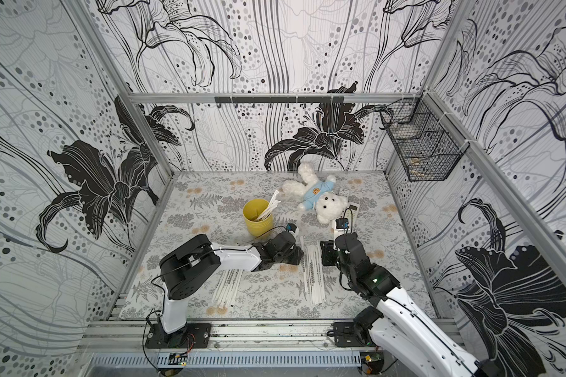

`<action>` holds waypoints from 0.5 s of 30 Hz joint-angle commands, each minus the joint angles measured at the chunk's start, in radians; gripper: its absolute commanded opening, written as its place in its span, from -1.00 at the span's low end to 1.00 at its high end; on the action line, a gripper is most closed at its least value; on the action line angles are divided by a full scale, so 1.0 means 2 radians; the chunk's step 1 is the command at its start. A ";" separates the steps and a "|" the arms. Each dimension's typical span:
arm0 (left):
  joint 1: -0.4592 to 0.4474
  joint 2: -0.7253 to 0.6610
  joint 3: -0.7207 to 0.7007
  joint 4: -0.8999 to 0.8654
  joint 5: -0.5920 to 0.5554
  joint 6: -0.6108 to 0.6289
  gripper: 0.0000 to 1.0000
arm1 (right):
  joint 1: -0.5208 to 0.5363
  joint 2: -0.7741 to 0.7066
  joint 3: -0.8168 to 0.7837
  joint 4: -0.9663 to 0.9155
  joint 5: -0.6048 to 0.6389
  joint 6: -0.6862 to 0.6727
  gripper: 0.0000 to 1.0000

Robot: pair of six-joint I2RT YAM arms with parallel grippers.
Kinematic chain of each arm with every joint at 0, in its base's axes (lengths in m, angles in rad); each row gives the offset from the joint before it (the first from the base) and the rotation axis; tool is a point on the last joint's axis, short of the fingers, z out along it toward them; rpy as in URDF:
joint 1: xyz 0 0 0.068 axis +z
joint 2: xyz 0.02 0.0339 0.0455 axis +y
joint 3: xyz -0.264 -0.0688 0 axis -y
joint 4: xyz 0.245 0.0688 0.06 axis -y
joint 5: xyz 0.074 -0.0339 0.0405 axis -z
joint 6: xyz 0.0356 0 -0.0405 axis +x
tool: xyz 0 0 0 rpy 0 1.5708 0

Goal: Take the straws out of the storage container
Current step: Adjust the straw at the center of the board.

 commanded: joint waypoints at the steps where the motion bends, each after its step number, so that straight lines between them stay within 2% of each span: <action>1: -0.008 0.012 0.011 -0.018 -0.013 0.006 -0.60 | -0.002 0.001 -0.009 0.013 0.001 -0.012 -0.30; 15: -0.024 0.020 0.023 -0.063 -0.034 0.007 -0.76 | -0.001 -0.009 -0.025 0.017 0.019 -0.021 -0.30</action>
